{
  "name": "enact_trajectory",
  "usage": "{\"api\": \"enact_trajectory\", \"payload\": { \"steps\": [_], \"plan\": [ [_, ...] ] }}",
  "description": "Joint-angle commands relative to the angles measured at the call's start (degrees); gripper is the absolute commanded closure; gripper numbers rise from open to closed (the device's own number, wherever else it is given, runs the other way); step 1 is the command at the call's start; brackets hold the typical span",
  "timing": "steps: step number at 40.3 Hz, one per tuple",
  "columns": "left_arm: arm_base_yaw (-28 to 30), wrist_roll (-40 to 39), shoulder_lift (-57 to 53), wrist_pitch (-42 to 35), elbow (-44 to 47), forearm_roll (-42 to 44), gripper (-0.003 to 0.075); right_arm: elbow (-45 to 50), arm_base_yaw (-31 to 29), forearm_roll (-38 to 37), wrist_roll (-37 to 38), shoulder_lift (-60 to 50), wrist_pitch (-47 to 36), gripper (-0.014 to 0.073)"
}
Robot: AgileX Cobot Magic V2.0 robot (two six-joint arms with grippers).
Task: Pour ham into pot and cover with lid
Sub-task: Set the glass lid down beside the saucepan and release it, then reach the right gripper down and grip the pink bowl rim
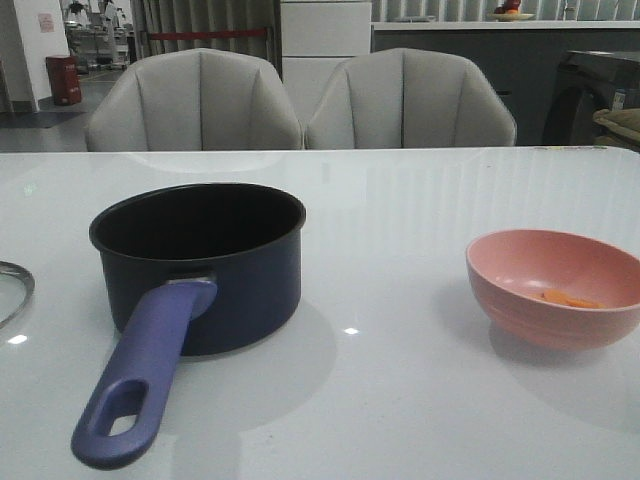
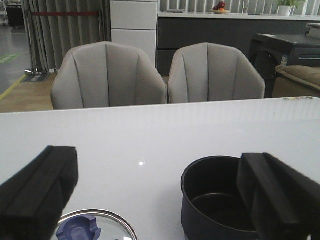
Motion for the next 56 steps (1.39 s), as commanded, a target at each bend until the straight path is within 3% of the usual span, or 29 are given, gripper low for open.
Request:
{"api": "enact_trajectory", "payload": {
  "steps": [1, 8, 14, 27, 43, 47, 52, 56],
  "plan": [
    [-0.37, -0.09, -1.83, -6.9, -0.11, -0.07, 0.0041, 0.58, -0.2, -0.56, -0.28, -1.09, -7.11, 0.0435],
    [-0.37, -0.09, -3.19, -9.12, 1.56, -0.07, 0.0041, -0.59, -0.2, 2.26, 3.53, -0.97, -12.56, 0.0435],
    [-0.37, -0.09, -3.19, -9.12, 1.55, -0.17, 0.0041, -6.08, -0.2, 2.87, 3.88, 3.43, -8.88, 0.0435],
    [-1.22, -0.09, -3.19, -8.94, 1.58, -0.55, 0.0041, -21.37, -0.2, 2.72, 3.49, 24.9, 5.86, 0.0435],
    [-1.22, -0.09, -3.19, -8.79, 1.68, -0.55, 0.0041, -23.64, -0.2, 2.79, 3.39, 32.26, 8.69, 0.0424],
    [-1.22, -0.09, -3.19, -8.79, 1.68, -0.55, 0.0041, -26.14, -0.2, 2.79, 3.39, 35.11, 10.17, 0.0341],
    [-1.22, -0.09, -3.19, -8.79, 1.68, -0.55, 0.0041, -29.12, -0.2, 2.79, 3.39, 40.02, 13.19, 0.0147],
    [-1.22, -0.09, -3.19, -8.79, 1.68, -0.55, 0.0041, -32.04, -0.2, 2.79, 3.39, 44.96, 16.79, 0.008]
  ]
}}
